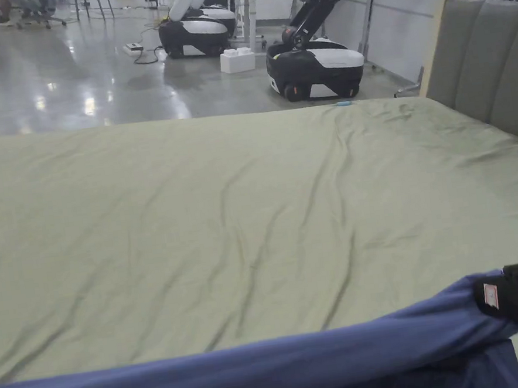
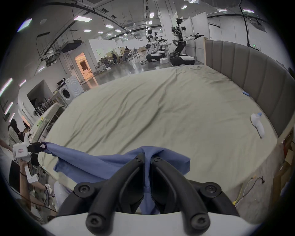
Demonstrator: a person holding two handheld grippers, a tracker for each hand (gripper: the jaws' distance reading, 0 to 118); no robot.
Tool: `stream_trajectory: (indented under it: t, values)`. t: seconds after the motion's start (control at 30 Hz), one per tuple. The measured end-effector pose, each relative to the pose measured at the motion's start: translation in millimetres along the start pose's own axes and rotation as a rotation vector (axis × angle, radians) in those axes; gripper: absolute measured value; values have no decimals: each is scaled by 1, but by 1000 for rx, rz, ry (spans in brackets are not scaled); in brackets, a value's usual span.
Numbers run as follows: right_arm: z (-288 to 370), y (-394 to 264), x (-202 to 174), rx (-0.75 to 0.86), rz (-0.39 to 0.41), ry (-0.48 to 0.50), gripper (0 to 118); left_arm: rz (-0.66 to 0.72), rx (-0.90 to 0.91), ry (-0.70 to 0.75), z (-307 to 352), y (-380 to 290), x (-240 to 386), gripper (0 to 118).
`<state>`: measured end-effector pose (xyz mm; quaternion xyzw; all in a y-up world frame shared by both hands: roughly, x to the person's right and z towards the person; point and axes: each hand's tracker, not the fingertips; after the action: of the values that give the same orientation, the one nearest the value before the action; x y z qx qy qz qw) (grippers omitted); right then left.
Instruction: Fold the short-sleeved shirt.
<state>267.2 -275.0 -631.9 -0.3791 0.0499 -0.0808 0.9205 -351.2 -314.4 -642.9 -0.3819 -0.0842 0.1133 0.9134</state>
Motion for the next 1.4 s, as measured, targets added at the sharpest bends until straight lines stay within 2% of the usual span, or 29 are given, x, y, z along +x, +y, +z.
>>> stream_trajectory:
  t: [0.07,0.23,0.37,0.53,0.67,0.7,0.73,0.77,0.8,0.83,0.93,0.97,1.0,1.03,1.07,1.1,1.17,1.23,1.33,1.37,1.4]
  values:
    - [2,-24,1,-15,-21,-23,9,24,-69,13,-9,-25,-5,4]
    - [-13,-69,22,-145,-177,-1,9,111,-178,28,-35,-73,-14,4]
    - [-48,-77,25,-218,-144,-48,9,125,-166,32,-48,-75,-14,4]
    - [-70,-70,25,-263,-101,-79,9,-38,-173,119,-56,-69,7,4]
    - [-65,-70,24,-253,-59,-72,12,-14,-133,79,-53,-71,4,6]
    - [-58,-68,25,-232,-69,-58,22,31,-115,52,-49,-72,0,17]
    - [-48,-66,27,-191,-117,-21,42,98,-102,24,-40,-72,-4,43]
    - [-34,-65,29,-141,-161,13,73,169,-84,-19,-30,-72,-9,93]
    - [-14,-65,28,-56,-203,34,87,224,-64,-57,-18,-71,-12,108]
    - [5,-64,25,34,-218,42,92,254,-44,-69,-6,-70,-14,107]
    - [48,-66,9,217,-131,8,92,274,84,-86,29,-69,-25,107]
    - [54,-68,3,219,-103,-16,92,282,103,-94,38,-69,-25,103]
    - [56,-70,-5,198,-61,-38,89,282,101,-105,45,-68,-25,82]
    - [57,-74,-14,177,-10,-47,71,286,109,-93,50,-67,-18,36]
    - [51,-78,-23,170,24,-82,6,306,111,-70,51,-68,-13,0]
    - [49,-84,-27,175,16,-129,2,308,115,-65,54,-67,-15,0]
    - [44,-84,-30,122,22,-50,2,306,100,-89,41,-69,-26,0]
    - [29,-88,-33,127,-39,7,2,327,69,-85,24,-69,-38,0]
    - [29,-87,-36,124,-38,-2,2,386,30,-162,11,-69,-50,0]
    - [31,-85,-38,127,-32,-13,2,419,16,-193,3,-69,-60,16]
    - [32,-83,-39,129,-23,-17,2,472,5,-218,-6,-69,-70,54]
